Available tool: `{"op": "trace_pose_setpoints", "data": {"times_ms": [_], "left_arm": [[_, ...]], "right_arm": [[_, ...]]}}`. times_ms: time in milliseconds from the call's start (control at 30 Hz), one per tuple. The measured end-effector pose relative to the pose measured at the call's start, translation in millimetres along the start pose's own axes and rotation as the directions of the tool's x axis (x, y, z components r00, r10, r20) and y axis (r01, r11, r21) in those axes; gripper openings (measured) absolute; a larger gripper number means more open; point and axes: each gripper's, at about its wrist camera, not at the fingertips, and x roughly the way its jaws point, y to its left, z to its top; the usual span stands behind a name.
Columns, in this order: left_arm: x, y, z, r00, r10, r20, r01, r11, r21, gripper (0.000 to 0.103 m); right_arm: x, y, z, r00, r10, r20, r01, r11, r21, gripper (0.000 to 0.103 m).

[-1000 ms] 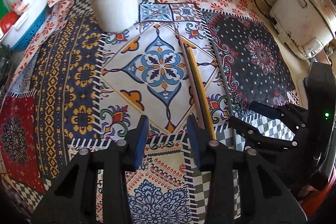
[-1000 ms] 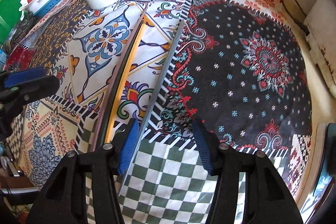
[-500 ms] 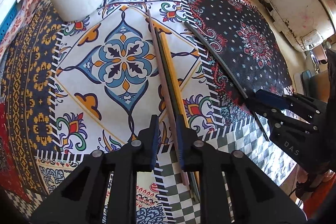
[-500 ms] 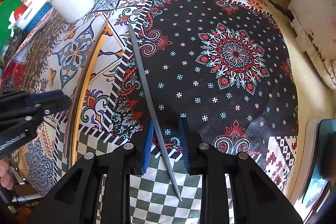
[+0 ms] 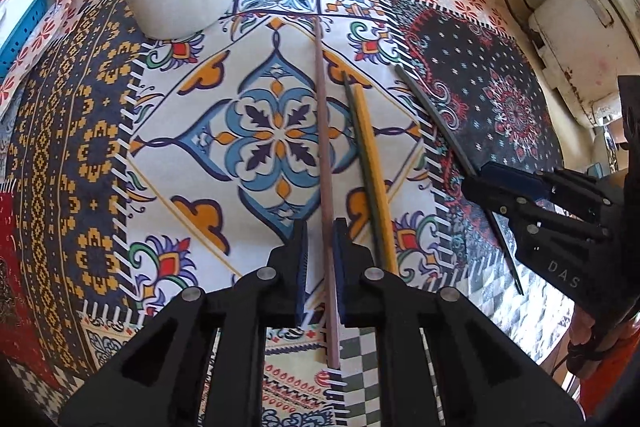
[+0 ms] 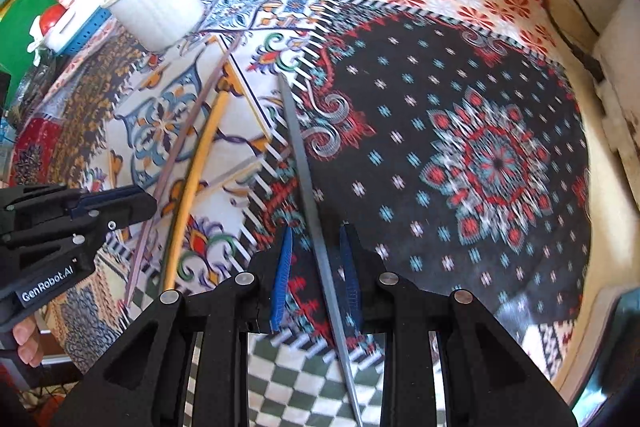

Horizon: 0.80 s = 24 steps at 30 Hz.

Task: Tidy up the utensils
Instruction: 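Grasp a brown stick with the left tool while the right tool grasps a dark grey stick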

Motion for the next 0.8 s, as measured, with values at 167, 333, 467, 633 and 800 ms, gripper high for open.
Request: {"op": "trace_pose_setpoints", "data": {"times_ms": [167,333,467,633,800], "left_arm": [[5.0,9.3,15.3,0.999,-0.029,-0.046,0.029,0.999,-0.015,0.012],[12.7,7.9,37.3,0.995,-0.053,-0.079,0.052,0.999,-0.003,0.012],[17.4,0.9,52.5,0.997,-0.013,-0.072,0.015,0.999,0.034,0.012],[22.4,-15.1,60.0,0.996,0.080,-0.041,-0.075,0.991,0.114,0.012],[28.0,-27.7,63.5,0.990,0.138,-0.007,-0.135,0.975,0.178,0.012]], "right_arm": [[11.0,1.2,24.5,1.000,0.021,-0.006,-0.021,0.999,-0.028,0.023],[17.7,6.8,40.2,1.000,0.018,-0.013,-0.019,0.997,-0.075,0.023],[27.5,13.8,55.2,1.000,0.017,-0.013,-0.018,0.995,-0.099,0.023],[26.3,13.8,61.1,1.000,0.029,-0.008,-0.030,0.993,-0.111,0.023],[33.1,19.0,72.3,1.000,0.025,-0.004,-0.025,0.992,-0.124,0.023]]}}
